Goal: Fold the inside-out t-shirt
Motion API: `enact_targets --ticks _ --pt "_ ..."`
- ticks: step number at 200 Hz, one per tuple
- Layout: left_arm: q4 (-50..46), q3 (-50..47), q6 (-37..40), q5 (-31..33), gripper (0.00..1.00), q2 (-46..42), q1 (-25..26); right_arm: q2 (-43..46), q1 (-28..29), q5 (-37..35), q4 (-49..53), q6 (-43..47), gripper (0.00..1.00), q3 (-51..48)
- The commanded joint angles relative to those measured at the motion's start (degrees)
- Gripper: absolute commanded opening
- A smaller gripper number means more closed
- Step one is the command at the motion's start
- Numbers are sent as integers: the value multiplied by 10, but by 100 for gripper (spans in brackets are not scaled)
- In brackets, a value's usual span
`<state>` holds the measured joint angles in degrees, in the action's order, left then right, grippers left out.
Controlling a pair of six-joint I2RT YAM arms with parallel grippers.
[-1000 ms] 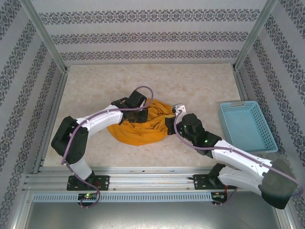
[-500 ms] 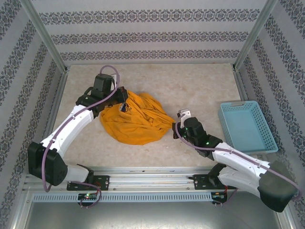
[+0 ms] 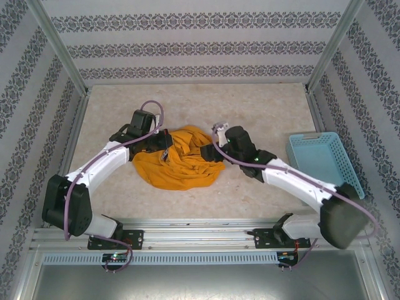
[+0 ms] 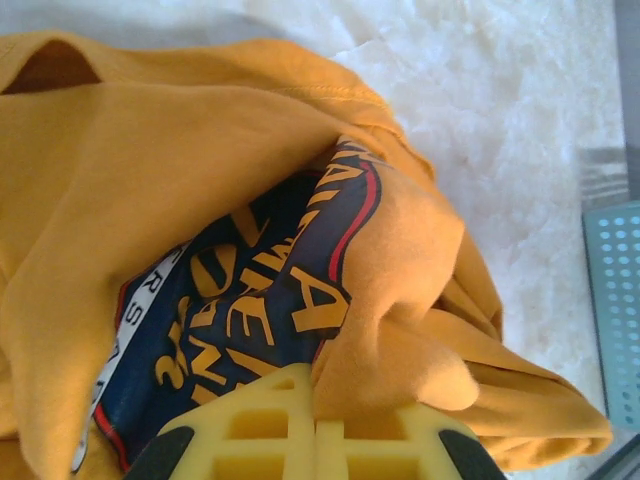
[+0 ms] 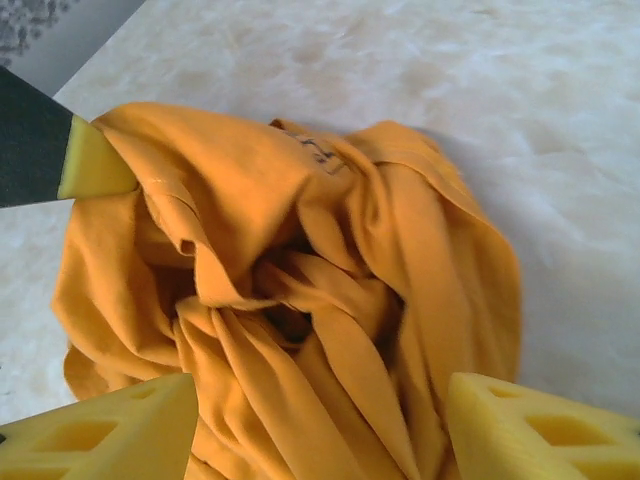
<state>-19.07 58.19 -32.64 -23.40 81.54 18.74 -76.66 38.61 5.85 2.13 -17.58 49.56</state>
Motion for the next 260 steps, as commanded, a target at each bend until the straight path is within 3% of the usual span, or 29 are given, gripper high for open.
enact_targets --ticks 1,36,60,84,112,181,217,250,260 --pt "32 -13 -12 -14 0 -21 1 -69 13 45 26 26 70 44" --pt "28 -16 -12 -5 0 -32 1 -164 35 48 35 39 67 90" --pt "15 -7 -8 12 0 -34 -2 -192 38 41 10 56 62 70" --pt "2 8 -2 20 0 -28 -11 -191 36 13 23 69 39 65" --pt "-27 33 0 40 0 -21 -40 -135 36 -9 20 76 0 45" --pt "-37 52 -51 -3 0 -29 -196 157 13 -13 -50 49 0 -85" --pt "2 31 -54 -68 0 4 -185 160 -14 -41 -93 -28 0 -182" --pt "-15 49 -16 -79 0 39 -119 118 -33 -39 -68 -56 0 -179" --pt "-22 59 -4 -74 0 52 -98 109 -34 -43 -41 -44 18 -151"
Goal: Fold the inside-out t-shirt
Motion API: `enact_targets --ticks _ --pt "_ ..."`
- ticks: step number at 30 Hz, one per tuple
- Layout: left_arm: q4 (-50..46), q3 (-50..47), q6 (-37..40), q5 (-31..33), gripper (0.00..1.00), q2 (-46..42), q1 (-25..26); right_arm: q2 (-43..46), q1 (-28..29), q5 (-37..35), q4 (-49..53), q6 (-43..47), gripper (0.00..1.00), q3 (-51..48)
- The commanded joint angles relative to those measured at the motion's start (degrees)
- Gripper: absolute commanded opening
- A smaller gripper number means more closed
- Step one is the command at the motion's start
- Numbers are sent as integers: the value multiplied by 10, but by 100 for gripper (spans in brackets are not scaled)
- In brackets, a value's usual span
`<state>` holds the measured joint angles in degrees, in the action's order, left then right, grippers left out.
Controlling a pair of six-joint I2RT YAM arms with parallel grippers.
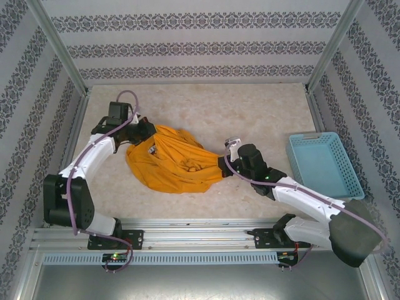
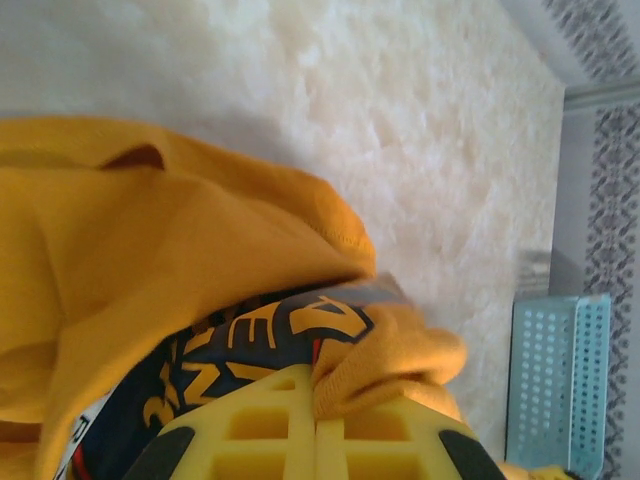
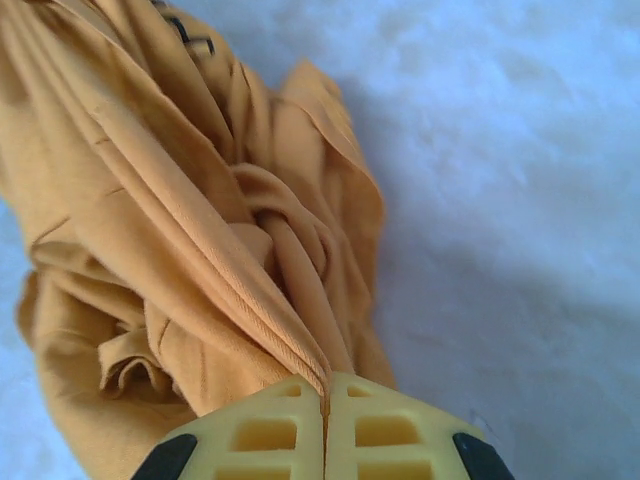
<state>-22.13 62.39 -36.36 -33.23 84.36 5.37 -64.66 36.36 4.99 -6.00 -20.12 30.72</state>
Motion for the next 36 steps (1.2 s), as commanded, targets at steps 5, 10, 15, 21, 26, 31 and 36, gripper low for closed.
enact_targets --ticks 5,10,15,21,26,31,36 --pt "1 43 55 33 0 40 74 -33 -12 -23 82 29 56 109" --pt "11 31 59 35 0 16 77 -108 -13 54 103 48 68 195" --pt "13 17 58 34 0 -5 77 -218 13 108 105 55 71 273" --pt "-5 -2 63 53 17 -32 77 -322 29 110 140 58 52 350" --pt "-70 -15 72 120 41 -66 93 -285 27 102 135 48 7 344" --pt "-63 -55 77 195 63 -131 195 -208 23 77 127 10 0 324" --pt "-15 -95 71 262 77 -151 278 -155 21 64 95 -63 0 306"
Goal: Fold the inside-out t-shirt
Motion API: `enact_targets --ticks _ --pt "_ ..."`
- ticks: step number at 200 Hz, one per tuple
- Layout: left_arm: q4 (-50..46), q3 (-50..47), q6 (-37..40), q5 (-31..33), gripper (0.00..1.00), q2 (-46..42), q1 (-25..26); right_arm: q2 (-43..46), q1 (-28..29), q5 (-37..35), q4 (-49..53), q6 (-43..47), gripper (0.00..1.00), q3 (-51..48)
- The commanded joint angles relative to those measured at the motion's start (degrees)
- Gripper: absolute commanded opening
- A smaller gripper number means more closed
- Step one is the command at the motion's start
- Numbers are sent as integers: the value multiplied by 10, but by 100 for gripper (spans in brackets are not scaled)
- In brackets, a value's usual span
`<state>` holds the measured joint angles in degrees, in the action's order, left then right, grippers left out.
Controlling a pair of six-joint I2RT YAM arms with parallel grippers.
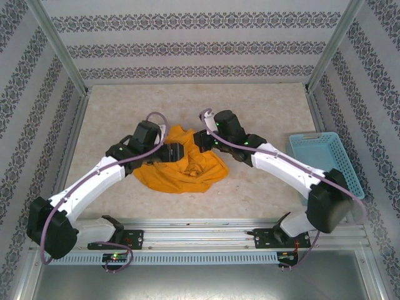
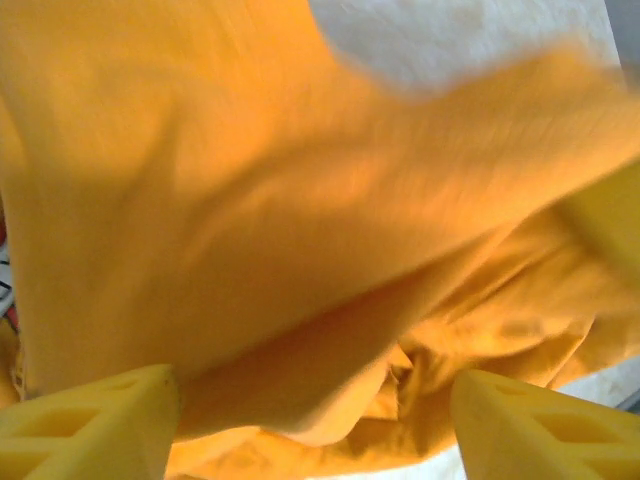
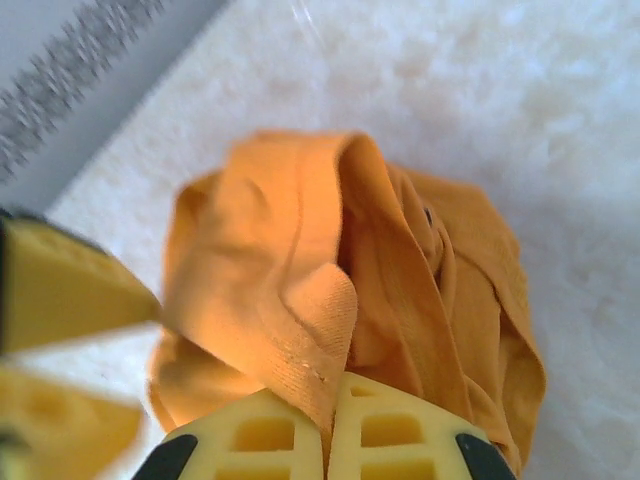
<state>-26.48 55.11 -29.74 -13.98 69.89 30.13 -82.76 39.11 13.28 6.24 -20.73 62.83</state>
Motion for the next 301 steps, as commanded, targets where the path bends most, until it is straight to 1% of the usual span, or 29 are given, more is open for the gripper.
enact_targets --ticks 1,9,43,64,79,93,105,111,123,134,148,159,168,177,191,203,214,227,240,249,261,268,278,288,301 --pt "39 -29 5 71 78 -1 38 33 -6 -19 -31 -64 0 -15" --pt "52 -32 5 68 78 9 46 43 -6 -17 -38 -74 0 -14" --pt "86 -22 21 67 86 84 73 63 -1 -26 -25 -85 0 7" --pt "96 -9 26 67 86 116 78 73 -1 -55 -11 -88 0 6" --pt "87 -3 28 107 81 135 78 91 -7 -79 -1 -96 0 -1" --pt "79 1 36 135 72 151 73 112 -19 -94 7 -108 0 -7" --pt "76 -1 45 151 60 153 63 130 -32 -115 18 -119 0 -11" --pt "82 -8 50 154 52 148 54 139 -39 -128 25 -124 0 -13" --pt "102 -22 56 139 38 129 26 152 -58 -141 46 -130 0 -12" --pt "117 -22 70 113 26 116 0 156 -75 -135 54 -133 0 -11" --pt "105 14 100 106 9 110 -19 156 -89 -111 50 -131 0 -5" --pt "89 61 124 104 0 110 -33 153 -88 -94 46 -125 0 10" --pt "69 105 137 98 0 108 -48 150 -81 -86 46 -120 0 26" --pt "56 144 133 90 0 98 -66 151 -69 -89 51 -113 0 42" --pt "76 176 118 81 0 65 -90 162 -47 -108 53 -96 0 54" --pt "97 195 114 74 0 39 -96 176 -34 -124 44 -89 0 46" --pt "98 217 114 59 0 34 -96 189 -34 -136 36 -99 0 28" --pt "94 232 113 20 0 52 -96 198 -39 -157 34 -121 0 -3" --pt "71 237 110 -16 0 87 -95 197 -48 -163 27 -149 0 -47" --pt "60 226 101 -28 0 109 -95 194 -59 -162 28 -175 0 -78" --pt "48 198 89 -33 0 138 -94 186 -73 -143 10 -205 0 -125" --pt "38 183 84 -38 7 156 -92 182 -76 -138 -1 -219 0 -150" --pt "0 179 85 -44 14 197 -92 172 -78 -135 -19 -234 0 -184" --pt "-41 185 95 -44 26 238 -85 159 -77 -126 -35 -244 0 -207" --pt "-93 196 107 -4 38 270 -68 142 -76 -119 -42 -247 0 -220"
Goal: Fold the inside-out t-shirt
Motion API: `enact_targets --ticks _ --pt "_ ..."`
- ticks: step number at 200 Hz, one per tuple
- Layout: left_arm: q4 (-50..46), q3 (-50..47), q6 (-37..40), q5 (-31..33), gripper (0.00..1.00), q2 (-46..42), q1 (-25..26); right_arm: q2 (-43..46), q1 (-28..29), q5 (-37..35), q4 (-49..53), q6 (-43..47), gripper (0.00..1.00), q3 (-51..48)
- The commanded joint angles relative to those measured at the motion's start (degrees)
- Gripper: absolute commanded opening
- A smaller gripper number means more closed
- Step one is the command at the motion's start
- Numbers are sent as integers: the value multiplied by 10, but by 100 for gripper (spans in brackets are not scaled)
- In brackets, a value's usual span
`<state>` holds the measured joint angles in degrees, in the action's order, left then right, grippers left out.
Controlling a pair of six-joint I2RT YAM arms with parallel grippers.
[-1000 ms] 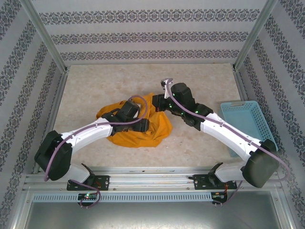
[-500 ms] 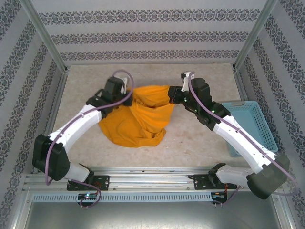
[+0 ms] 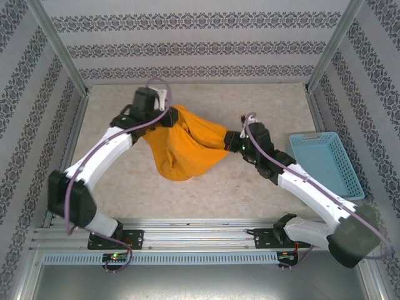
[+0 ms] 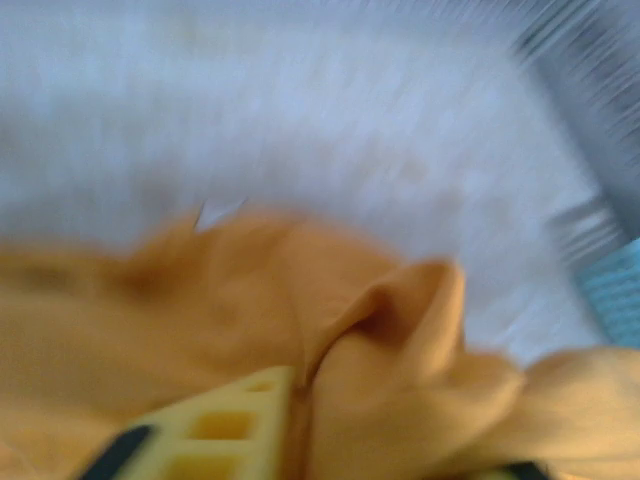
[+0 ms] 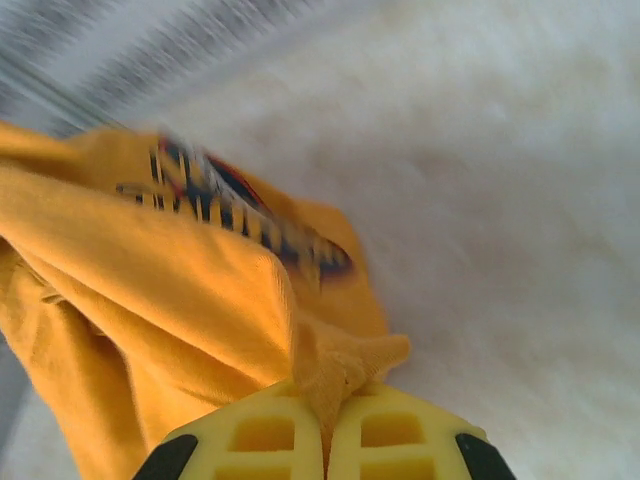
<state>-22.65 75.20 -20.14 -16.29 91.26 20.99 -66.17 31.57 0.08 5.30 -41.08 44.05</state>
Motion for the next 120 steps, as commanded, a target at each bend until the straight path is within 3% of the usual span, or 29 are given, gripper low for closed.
enact_targets --ticks 1,23,40,71,120 --pt "-133 -5 11 25 38 56 25 -26 -2 14 -34 -44 0 -33" --pt "-138 -21 2 83 55 21 56 -47 1 29 -49 -36 0 -32" --pt "-126 -31 -19 99 58 -22 81 -47 14 29 -62 -25 0 -27" --pt "-118 -32 -68 105 55 -36 130 -31 38 31 -105 -5 0 -26" --pt "-67 -34 -111 93 44 28 135 -9 56 4 -112 4 0 -28"
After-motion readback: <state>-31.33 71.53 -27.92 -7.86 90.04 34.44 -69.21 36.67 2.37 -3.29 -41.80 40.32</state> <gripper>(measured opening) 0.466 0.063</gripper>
